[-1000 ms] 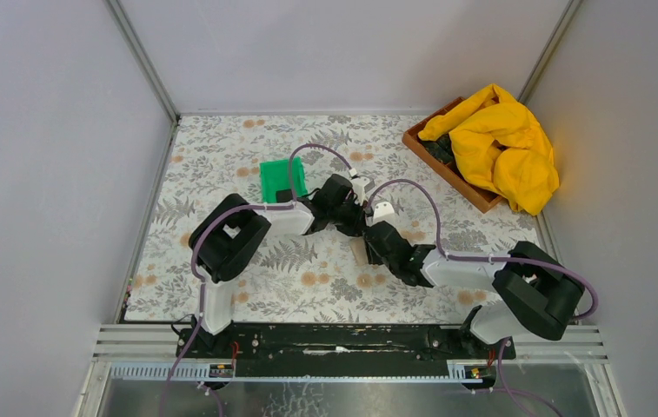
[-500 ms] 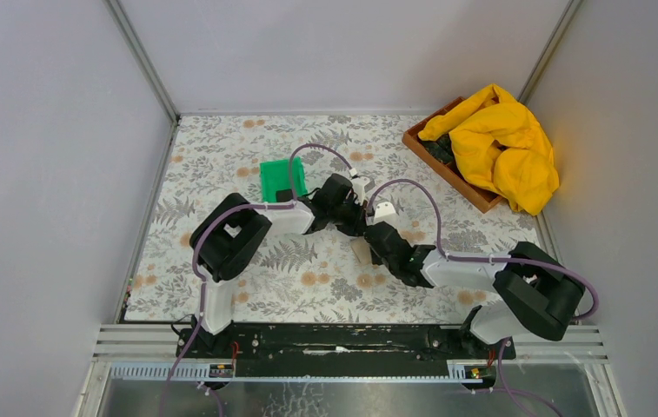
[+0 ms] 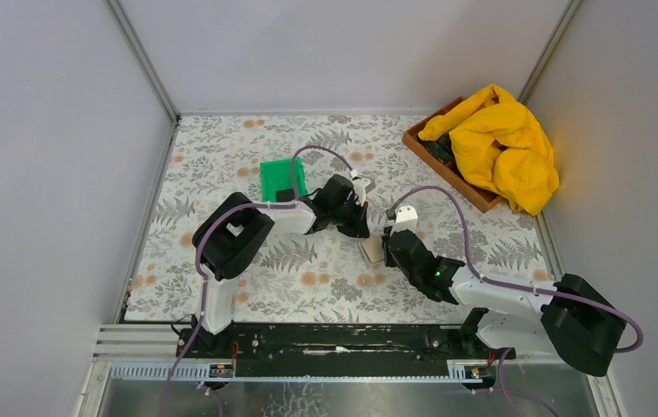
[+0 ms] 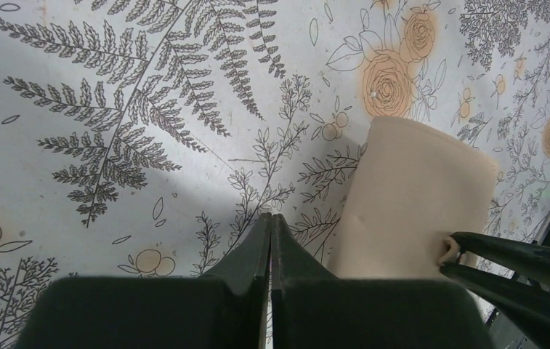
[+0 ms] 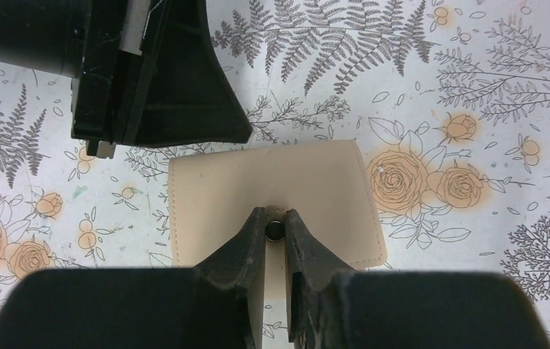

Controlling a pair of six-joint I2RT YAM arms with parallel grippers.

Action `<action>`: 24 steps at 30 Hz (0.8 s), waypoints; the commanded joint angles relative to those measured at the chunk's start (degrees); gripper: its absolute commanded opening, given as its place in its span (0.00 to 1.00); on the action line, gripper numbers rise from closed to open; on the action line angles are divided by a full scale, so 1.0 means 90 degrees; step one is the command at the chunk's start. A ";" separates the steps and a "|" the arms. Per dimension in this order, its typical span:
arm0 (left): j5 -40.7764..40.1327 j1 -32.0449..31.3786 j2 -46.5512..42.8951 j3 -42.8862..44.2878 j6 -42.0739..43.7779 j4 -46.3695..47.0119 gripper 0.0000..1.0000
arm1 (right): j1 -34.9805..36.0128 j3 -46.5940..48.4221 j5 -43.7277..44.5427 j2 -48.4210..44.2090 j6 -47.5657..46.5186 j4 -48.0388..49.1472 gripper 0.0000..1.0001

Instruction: Take the credit cards out of the card holder

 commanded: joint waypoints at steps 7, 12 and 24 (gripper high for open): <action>-0.0125 0.0053 -0.0494 -0.0462 -0.0077 0.0120 0.00 | 0.0016 0.0152 0.0425 0.0030 -0.0362 0.0188 0.00; 0.0751 0.0048 -0.0485 -0.0469 -0.0151 0.0389 0.00 | 0.0016 0.0115 0.0377 0.0275 -0.0335 0.0403 0.00; 0.1150 0.0082 -0.0690 -0.0698 -0.0529 0.0973 0.25 | 0.0004 0.0122 0.0422 0.0836 -0.0297 0.0569 0.00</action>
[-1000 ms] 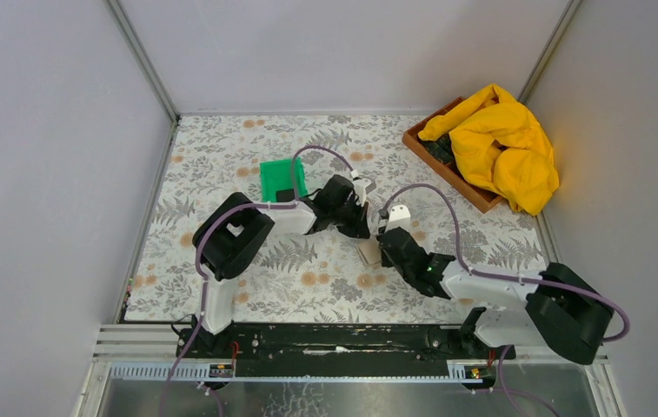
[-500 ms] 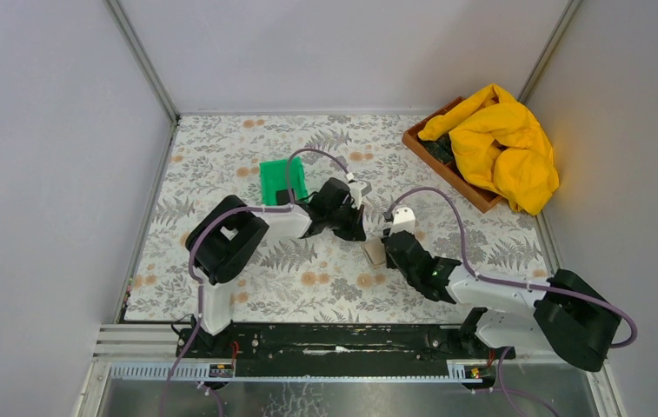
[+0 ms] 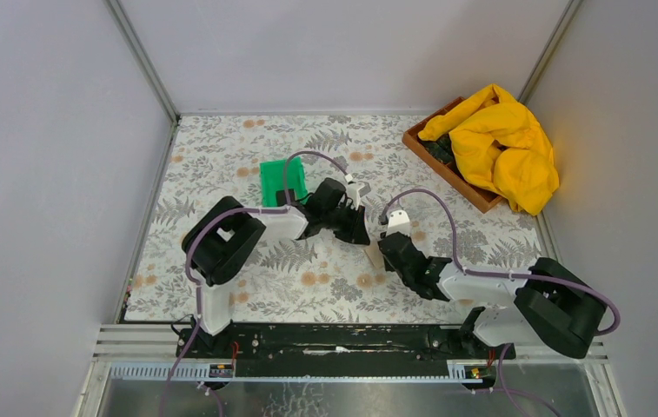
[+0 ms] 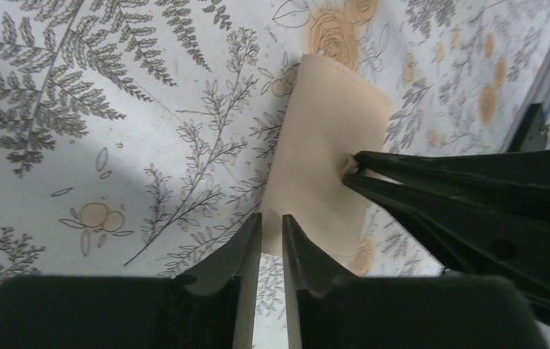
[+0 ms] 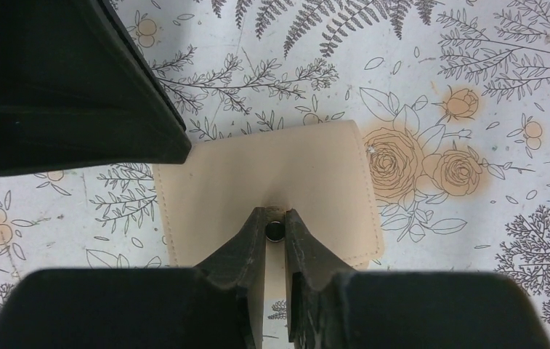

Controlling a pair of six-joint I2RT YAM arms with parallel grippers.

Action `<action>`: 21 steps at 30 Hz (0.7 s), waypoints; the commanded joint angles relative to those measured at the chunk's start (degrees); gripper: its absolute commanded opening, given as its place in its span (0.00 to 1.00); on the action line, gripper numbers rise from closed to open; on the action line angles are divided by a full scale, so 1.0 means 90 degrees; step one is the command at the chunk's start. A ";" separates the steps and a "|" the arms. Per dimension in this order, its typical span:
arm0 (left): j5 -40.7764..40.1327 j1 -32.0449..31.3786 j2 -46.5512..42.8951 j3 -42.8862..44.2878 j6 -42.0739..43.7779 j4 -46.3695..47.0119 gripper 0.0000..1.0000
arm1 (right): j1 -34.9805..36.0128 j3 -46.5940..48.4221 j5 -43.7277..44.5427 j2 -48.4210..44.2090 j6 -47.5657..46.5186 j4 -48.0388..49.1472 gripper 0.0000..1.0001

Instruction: Take the credit cards out of the card holder

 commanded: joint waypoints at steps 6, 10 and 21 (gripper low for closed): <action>0.1270 0.0041 0.0127 0.0129 -0.0413 0.0684 0.16 | 0.0000 0.0202 0.0352 0.0138 0.0085 0.0416 0.00; 0.1525 0.0030 0.0412 0.0328 -0.0430 0.0501 0.03 | -0.0043 0.0243 0.0320 0.0232 0.0127 0.0474 0.00; 0.0995 -0.0058 0.1167 0.0931 -0.0297 -0.0538 0.00 | -0.0071 0.0176 0.0113 0.0258 0.0174 0.0649 0.00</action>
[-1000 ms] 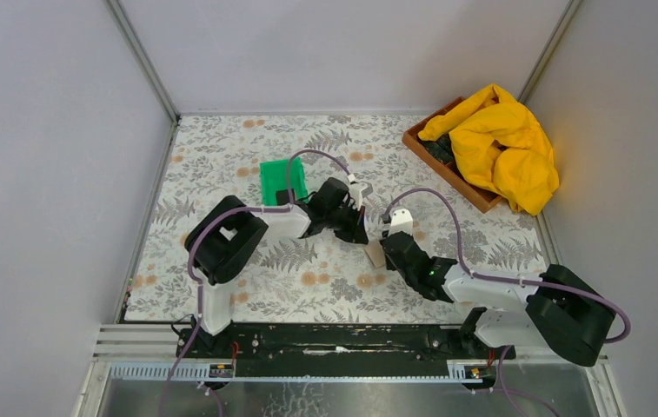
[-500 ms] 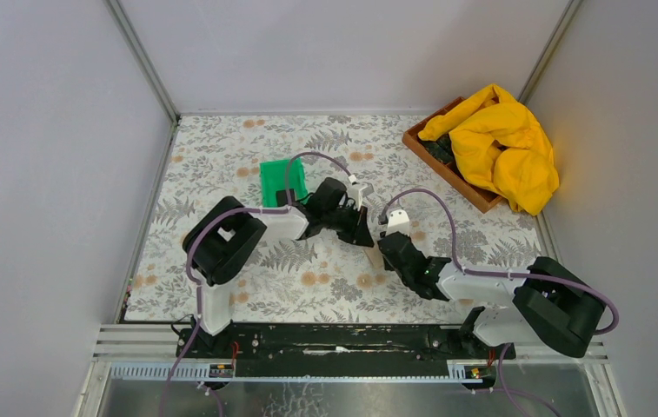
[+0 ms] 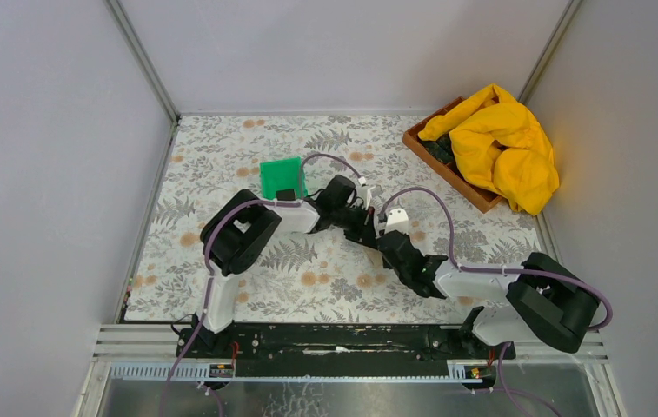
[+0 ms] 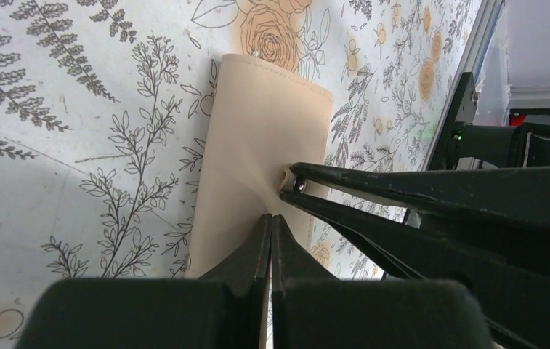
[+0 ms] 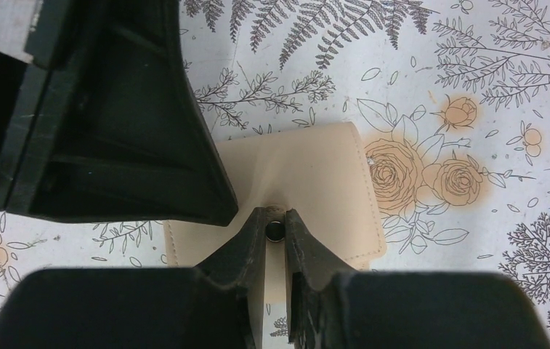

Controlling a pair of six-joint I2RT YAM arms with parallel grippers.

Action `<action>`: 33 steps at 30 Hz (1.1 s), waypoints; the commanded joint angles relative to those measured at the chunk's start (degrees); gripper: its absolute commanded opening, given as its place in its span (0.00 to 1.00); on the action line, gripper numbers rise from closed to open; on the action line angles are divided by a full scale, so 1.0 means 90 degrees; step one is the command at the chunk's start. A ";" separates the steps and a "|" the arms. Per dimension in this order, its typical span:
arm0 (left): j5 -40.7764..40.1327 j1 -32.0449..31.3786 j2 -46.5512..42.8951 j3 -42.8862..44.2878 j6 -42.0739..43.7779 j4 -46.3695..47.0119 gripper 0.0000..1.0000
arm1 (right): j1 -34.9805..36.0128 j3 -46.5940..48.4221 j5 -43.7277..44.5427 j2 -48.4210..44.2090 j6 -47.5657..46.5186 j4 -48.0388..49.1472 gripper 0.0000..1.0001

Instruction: Take the credit cards out of the card holder

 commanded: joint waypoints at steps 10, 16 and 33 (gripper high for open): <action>-0.0993 -0.0030 0.0819 0.0446 0.0042 -0.0880 0.00 | -0.0161 -0.0678 -0.1070 -0.1125 0.0132 0.1332 0.00; -0.1060 -0.0038 0.0900 0.0473 0.0020 -0.0908 0.00 | -0.0451 -0.1085 -0.1765 -0.1745 0.0236 0.1663 0.00; -0.1306 0.0014 0.0120 -0.0096 -0.0047 -0.0215 0.00 | -0.0499 -0.1507 -0.1808 -0.3919 0.0948 -0.0064 0.00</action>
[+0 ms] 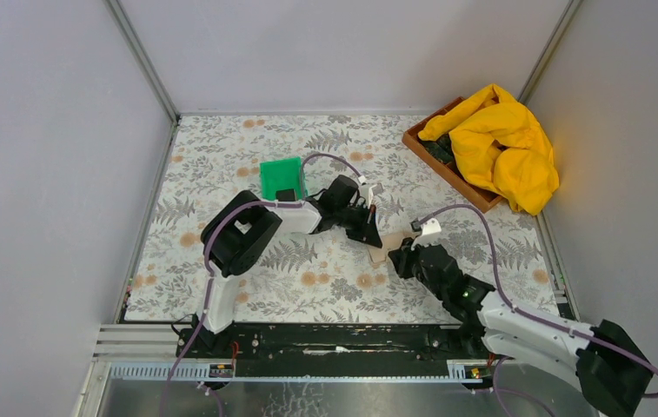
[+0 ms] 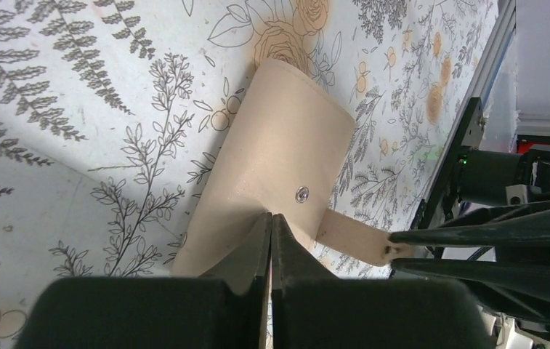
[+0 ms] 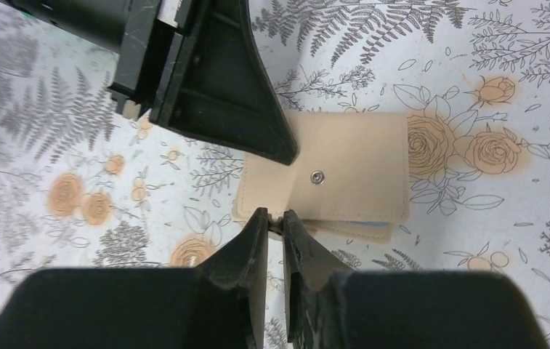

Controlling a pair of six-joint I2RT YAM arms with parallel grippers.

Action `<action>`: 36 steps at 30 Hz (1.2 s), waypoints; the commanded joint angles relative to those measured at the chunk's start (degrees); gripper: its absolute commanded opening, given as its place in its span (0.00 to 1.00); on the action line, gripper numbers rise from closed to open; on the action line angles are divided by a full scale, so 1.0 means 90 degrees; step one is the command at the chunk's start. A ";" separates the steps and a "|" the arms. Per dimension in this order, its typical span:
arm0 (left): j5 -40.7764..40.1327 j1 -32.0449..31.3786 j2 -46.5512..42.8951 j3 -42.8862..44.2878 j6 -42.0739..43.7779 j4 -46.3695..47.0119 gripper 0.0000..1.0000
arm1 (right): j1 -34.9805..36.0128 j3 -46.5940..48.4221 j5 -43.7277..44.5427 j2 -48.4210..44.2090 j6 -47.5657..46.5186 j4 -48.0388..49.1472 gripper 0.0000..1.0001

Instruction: Take the credit cards out of the card holder

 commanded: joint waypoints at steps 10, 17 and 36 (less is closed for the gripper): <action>-0.0854 0.0081 -0.0045 -0.0382 0.0133 0.0028 0.00 | -0.0025 -0.0585 -0.0430 -0.2896 0.1259 -0.1556 0.43; -0.0873 0.0085 -0.0114 -0.0431 0.0142 0.0088 0.00 | -0.0024 0.0035 0.0304 -0.2323 0.0913 -0.1719 0.19; -0.0965 0.0082 -0.0182 -0.0477 0.0153 0.0077 0.00 | -0.0125 0.1580 0.0958 0.1508 0.0547 -0.0614 0.38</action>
